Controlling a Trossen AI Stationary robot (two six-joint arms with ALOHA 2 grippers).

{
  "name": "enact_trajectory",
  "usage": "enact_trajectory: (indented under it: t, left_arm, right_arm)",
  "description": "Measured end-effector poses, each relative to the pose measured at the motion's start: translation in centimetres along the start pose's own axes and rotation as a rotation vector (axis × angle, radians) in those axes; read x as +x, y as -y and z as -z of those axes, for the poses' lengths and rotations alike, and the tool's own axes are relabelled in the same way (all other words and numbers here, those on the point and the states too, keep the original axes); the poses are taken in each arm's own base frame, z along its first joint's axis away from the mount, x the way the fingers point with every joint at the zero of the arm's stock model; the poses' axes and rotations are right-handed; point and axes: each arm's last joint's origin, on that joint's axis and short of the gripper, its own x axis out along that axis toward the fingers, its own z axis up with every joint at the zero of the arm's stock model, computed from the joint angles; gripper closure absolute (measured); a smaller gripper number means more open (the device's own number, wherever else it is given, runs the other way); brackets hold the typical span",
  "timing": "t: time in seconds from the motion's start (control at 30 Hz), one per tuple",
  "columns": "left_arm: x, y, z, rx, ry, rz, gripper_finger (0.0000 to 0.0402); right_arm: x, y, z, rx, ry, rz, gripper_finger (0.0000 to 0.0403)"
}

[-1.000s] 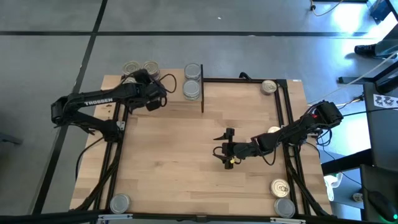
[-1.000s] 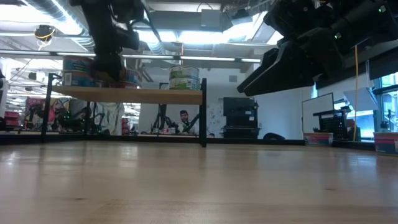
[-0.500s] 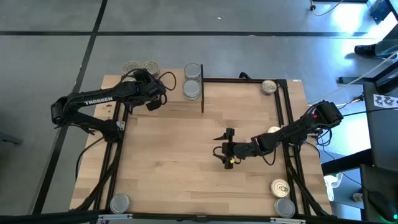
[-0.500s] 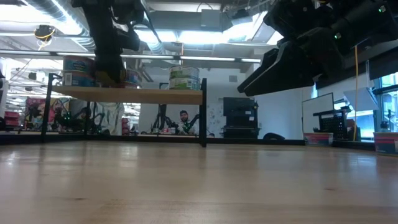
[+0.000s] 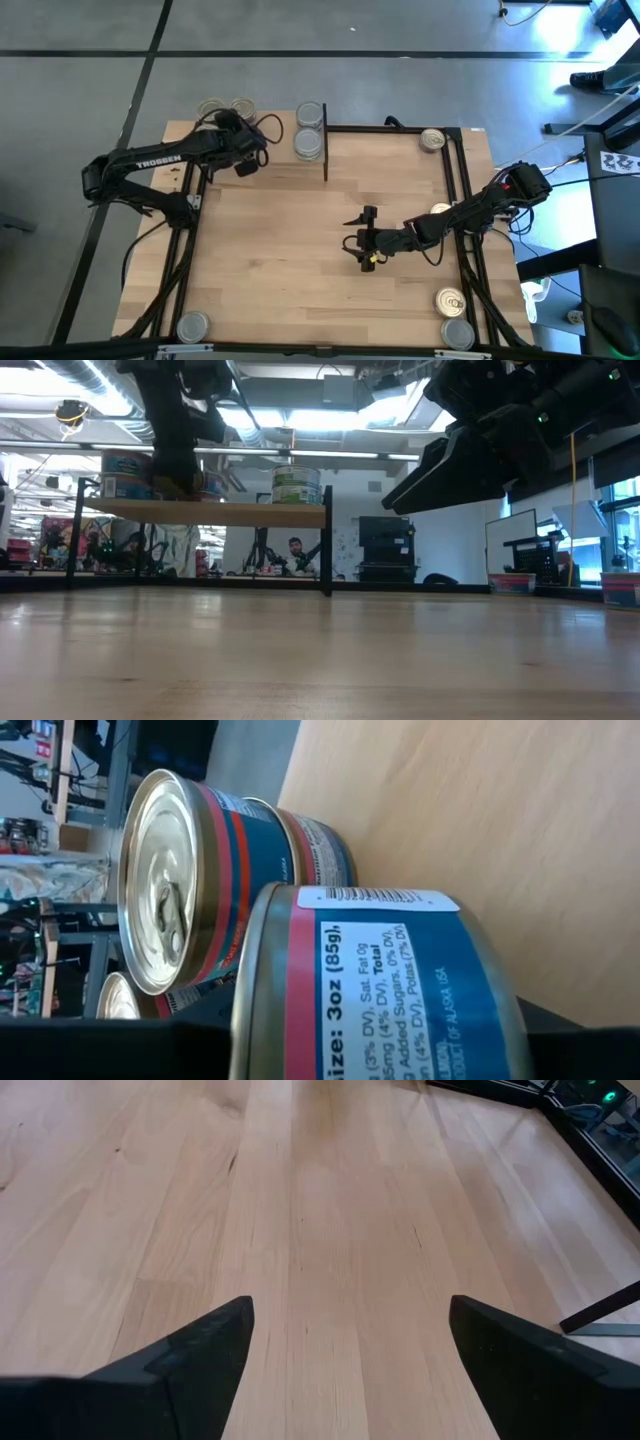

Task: Stack canned seafood by type on shelf
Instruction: Put the blue tuna can on the shelf aligned with the other blue tuna can

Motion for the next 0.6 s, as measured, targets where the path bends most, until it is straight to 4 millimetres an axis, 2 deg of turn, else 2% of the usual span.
enact_trajectory:
  t: [0.43, 0.6]
  left_arm:
    - [0.01, -0.07, -0.24, 0.062, 0.019, -0.007, 0.0212]
    - [0.16, -0.22, -0.22, 0.055, 0.014, -0.01, 0.0161]
  right_arm:
    - [0.0, 0.0, 0.0, 0.0, 0.0, 0.0, 0.0068]
    - [0.0, 0.0, 0.0, 0.0, 0.0, 0.0, 0.0068]
